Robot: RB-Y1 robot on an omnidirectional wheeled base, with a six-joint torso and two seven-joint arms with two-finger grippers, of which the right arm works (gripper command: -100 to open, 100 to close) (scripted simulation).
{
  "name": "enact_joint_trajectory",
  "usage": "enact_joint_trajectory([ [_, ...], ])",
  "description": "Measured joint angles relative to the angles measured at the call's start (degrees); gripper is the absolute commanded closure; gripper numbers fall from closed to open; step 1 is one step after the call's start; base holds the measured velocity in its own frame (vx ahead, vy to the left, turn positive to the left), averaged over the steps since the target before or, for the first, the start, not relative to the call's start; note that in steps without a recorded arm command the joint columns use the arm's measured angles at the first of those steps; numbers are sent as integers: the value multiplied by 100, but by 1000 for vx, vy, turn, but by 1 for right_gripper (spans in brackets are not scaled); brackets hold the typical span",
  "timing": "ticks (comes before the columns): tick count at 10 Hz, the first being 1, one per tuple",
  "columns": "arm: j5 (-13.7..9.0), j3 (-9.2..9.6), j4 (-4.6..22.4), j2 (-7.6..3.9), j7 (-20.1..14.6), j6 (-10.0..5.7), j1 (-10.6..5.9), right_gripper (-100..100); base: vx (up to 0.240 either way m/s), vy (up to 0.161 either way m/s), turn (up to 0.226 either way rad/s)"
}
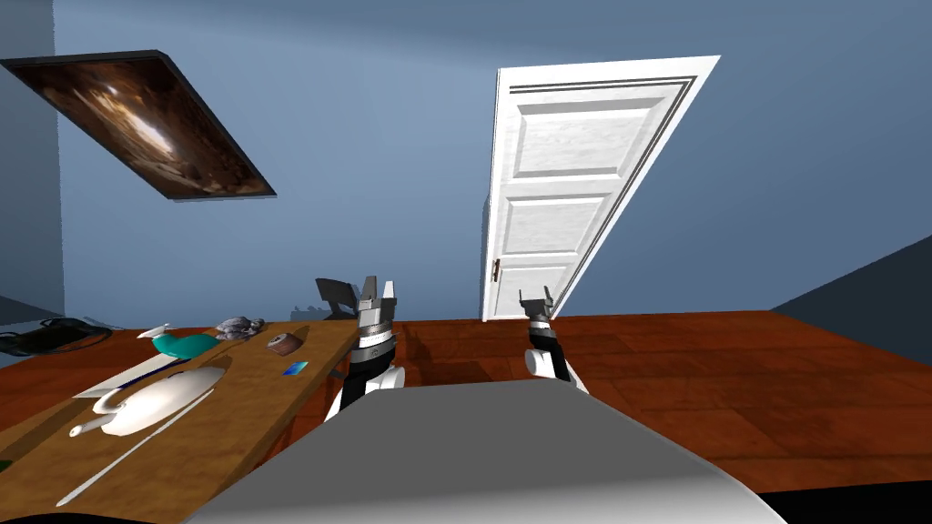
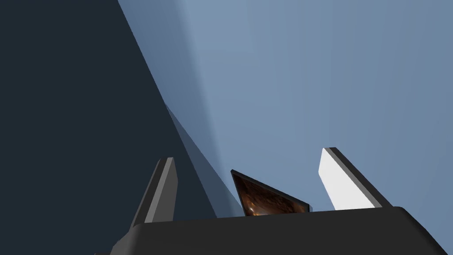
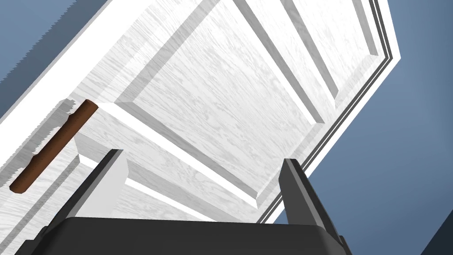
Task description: Pull the door open
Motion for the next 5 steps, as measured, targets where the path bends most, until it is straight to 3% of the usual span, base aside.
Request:
enact_joint_trajectory([
  [2, -116, -1, 221, -24, -150, -25, -82, -100, 54, -46, 131],
  [5, -388, 32, 801, -52, -509, -154, -288, -100, 82, -67, 199],
])
